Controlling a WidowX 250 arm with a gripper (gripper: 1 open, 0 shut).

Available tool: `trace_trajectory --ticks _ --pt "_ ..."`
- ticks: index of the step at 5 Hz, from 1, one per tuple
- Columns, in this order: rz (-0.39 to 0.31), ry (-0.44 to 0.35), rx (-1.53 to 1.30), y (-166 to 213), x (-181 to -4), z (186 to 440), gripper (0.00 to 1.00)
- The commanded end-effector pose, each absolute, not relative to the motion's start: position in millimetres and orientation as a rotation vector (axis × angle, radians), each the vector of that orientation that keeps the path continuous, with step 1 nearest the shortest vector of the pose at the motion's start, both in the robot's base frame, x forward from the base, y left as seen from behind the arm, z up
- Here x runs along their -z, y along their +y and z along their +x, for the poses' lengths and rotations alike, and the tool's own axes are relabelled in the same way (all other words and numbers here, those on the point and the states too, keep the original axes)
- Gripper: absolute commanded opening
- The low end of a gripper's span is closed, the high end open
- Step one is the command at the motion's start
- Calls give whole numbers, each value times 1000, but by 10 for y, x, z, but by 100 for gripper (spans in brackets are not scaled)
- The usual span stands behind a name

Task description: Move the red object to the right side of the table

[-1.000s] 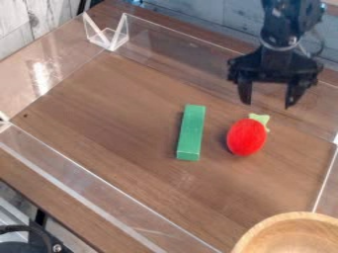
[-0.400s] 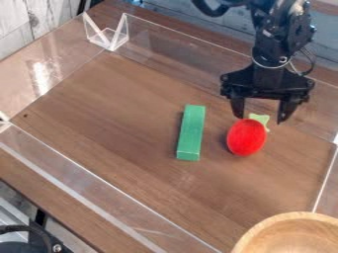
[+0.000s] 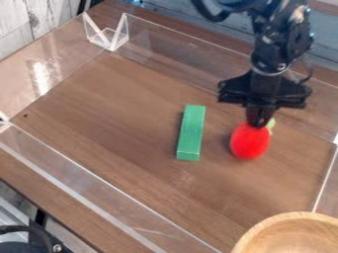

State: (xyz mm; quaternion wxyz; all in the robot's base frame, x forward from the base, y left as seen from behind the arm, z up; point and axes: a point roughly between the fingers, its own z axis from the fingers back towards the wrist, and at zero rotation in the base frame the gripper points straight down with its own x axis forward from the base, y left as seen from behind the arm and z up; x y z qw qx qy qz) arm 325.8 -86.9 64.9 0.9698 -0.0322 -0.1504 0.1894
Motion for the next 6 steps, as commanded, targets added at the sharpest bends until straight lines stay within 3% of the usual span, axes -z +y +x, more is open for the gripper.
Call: trace_trajectory --ticks 1,2,4,5,6 --pt "-94 -342 -391 -855 -836 3095 0" --pt "-112 -328 -411 -849 -783 2893 0" --pt "-180 -315 -430 -1299 -494 2701 0" --pt "-213 -311 -409 -1203 -441 2663 100" --pt "-222 -311 -387 -1063 -456 2664 100"
